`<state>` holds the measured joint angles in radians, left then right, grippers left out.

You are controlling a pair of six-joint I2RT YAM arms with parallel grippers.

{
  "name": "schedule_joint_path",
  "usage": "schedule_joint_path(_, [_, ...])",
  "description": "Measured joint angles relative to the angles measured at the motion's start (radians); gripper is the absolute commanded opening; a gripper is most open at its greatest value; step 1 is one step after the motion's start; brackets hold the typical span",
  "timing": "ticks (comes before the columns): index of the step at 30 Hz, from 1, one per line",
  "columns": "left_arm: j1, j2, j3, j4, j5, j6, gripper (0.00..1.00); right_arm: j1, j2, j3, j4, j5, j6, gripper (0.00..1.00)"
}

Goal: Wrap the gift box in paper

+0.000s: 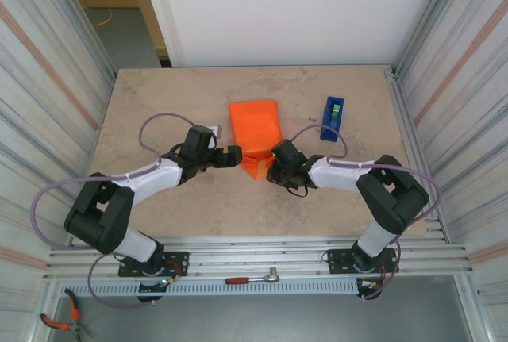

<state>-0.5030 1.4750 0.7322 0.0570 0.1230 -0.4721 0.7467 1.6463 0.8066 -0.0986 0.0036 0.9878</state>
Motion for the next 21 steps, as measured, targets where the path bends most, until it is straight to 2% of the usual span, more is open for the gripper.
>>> schedule_joint_path(18, [0.000,0.000,-0.008,0.000,0.007,-0.003,0.99,0.000,0.033,0.023,0.014,-0.004,0.000,0.23])
schedule_joint_path(21, [0.000,0.000,-0.008,0.000,0.008,-0.003,0.99,0.000,0.040,0.028,0.014,-0.004,0.001,0.18])
